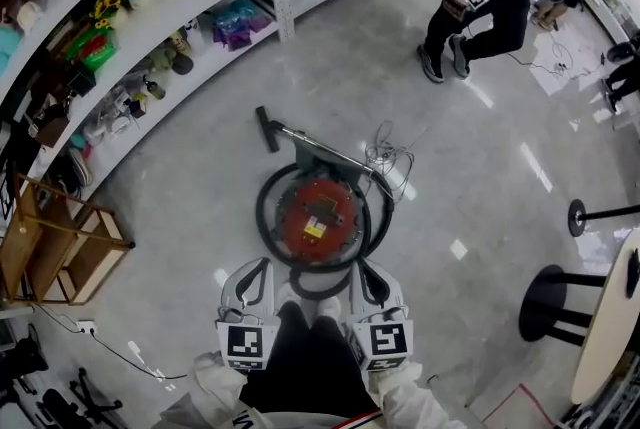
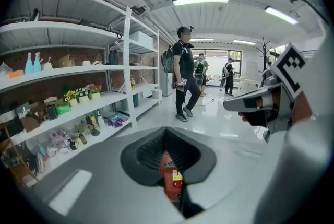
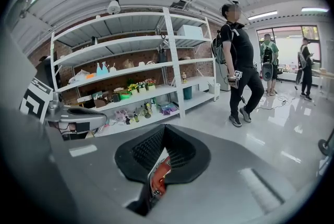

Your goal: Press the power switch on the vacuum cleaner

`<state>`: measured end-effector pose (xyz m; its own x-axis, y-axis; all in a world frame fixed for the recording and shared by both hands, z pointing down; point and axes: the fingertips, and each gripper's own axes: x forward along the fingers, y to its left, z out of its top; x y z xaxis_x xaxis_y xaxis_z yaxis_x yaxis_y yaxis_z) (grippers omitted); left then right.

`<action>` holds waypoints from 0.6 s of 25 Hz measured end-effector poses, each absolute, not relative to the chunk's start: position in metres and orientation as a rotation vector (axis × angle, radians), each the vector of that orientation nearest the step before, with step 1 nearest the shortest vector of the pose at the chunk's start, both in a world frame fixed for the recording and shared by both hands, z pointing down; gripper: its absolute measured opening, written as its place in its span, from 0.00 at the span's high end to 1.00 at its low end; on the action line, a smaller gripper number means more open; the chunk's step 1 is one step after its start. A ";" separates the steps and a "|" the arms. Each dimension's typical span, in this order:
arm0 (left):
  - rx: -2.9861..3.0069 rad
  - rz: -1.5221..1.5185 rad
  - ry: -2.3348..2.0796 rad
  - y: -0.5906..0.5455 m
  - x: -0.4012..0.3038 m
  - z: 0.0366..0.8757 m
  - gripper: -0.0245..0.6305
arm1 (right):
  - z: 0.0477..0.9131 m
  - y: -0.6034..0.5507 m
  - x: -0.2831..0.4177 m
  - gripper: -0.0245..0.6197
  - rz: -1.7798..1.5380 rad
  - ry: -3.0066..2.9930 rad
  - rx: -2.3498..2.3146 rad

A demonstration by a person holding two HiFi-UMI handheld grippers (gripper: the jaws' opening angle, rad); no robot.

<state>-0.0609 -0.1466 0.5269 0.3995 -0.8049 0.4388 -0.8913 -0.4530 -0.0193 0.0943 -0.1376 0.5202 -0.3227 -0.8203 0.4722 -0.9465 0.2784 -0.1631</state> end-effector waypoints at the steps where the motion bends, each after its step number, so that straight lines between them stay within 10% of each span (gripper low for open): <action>1: 2.433 0.576 -1.503 -0.148 -0.061 0.533 0.96 | 0.527 -0.139 0.094 0.96 0.609 -2.254 1.611; 15: 2.380 0.611 -1.465 -0.155 -0.056 0.622 0.96 | 0.622 -0.138 0.086 0.96 0.661 -2.200 1.527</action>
